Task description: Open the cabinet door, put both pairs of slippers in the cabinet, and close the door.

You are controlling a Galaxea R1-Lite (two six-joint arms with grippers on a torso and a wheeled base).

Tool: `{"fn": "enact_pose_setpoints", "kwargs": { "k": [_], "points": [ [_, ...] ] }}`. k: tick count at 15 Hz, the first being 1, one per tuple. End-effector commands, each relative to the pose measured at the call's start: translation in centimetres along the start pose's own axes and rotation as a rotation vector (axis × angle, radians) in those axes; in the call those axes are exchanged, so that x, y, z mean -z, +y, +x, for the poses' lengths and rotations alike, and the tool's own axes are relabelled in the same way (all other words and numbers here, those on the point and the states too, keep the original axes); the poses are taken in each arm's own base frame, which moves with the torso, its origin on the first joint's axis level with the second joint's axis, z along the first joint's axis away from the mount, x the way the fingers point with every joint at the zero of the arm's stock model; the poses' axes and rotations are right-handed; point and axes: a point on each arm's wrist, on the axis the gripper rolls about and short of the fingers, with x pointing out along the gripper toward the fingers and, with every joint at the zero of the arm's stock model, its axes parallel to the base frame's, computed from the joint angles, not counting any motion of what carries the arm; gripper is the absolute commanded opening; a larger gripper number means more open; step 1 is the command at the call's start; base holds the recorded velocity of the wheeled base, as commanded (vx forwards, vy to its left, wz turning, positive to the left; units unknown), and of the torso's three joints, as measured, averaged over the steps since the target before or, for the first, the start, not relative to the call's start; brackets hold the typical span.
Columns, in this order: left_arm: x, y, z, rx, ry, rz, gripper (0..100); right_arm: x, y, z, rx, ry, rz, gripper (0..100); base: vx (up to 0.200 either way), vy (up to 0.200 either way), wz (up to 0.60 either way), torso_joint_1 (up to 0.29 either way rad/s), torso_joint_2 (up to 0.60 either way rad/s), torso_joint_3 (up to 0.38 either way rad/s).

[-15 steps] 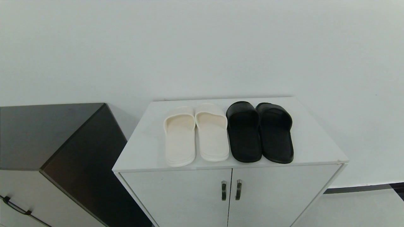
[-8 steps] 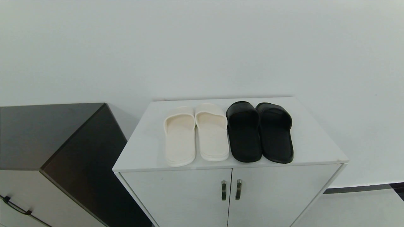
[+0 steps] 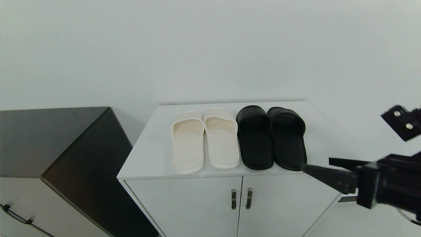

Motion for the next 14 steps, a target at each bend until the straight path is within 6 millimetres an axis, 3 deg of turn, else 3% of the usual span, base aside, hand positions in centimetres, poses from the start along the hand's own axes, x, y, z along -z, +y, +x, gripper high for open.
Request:
{"fn": "enact_pose_setpoints", "kwargs": {
  "k": [1, 5, 10, 14],
  "points": [
    [0.0, 0.0, 0.0, 0.000, 0.001, -0.001, 0, -0.3, 2.7, 5.7, 0.075, 0.037, -0.017, 100, 0.000, 0.000, 0.00, 0.000, 0.00, 0.000],
    [0.0, 0.0, 0.0, 0.000, 0.003, -0.001, 0, 0.1, 3.8, 9.4, 0.253, 0.008, -0.081, 100, 0.000, 0.000, 0.00, 0.000, 0.00, 0.000],
    [0.0, 0.0, 0.0, 0.000, 0.003, -0.001, 0, -1.1, 4.7, 13.6, 0.445, -0.070, -0.139, 100, 0.000, 0.000, 0.00, 0.000, 0.00, 0.000],
    [0.0, 0.0, 0.0, 0.000, 0.003, -0.001, 0, -1.6, 3.8, 16.6, 0.500, -0.100, -0.133, 100, 0.000, 0.000, 0.00, 0.000, 0.00, 0.000]
  ]
}}
